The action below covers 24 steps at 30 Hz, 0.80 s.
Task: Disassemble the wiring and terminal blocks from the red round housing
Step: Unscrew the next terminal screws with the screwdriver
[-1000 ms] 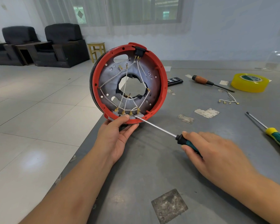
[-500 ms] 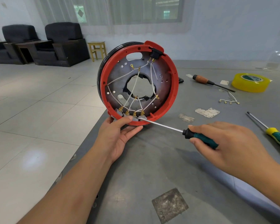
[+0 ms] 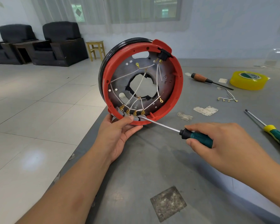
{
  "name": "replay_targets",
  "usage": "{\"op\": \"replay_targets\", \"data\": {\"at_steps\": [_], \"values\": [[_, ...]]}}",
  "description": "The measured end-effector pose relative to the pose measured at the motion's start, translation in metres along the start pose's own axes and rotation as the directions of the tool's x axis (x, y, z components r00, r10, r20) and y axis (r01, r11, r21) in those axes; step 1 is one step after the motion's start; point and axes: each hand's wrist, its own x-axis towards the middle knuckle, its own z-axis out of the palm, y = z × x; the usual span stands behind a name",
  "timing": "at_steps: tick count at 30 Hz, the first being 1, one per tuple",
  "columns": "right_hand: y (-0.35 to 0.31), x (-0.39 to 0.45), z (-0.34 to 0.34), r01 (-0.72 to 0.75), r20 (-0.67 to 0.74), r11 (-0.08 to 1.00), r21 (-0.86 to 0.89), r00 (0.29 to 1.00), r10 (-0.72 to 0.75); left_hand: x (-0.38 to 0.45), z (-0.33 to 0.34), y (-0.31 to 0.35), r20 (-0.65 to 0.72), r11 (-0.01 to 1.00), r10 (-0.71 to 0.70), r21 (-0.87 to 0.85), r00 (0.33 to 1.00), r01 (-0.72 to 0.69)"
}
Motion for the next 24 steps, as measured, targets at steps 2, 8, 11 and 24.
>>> {"op": "replay_targets", "data": {"at_steps": [2,8,11,24], "values": [[-0.0004,0.0002,-0.0016,-0.012,-0.004,1.000,0.018,1.000,0.012,-0.0002,0.0006,-0.0006,-0.008,1.000,0.005,0.007,1.000,-0.005],[0.0027,0.0024,-0.0064,-0.055,-0.014,0.997,0.060,0.998,0.056,0.0004,0.0000,0.0003,-0.008,1.000,-0.009,-0.010,1.000,0.009],[0.0038,0.0028,-0.0060,-0.071,-0.012,0.995,0.075,0.997,0.072,0.0003,0.0005,0.0004,-0.005,1.000,-0.012,-0.006,1.000,0.012],[0.0056,0.0020,-0.0037,-0.091,-0.034,0.992,0.086,0.995,0.094,-0.0009,0.0010,0.0015,-0.012,1.000,-0.020,-0.015,1.000,0.020]]}}
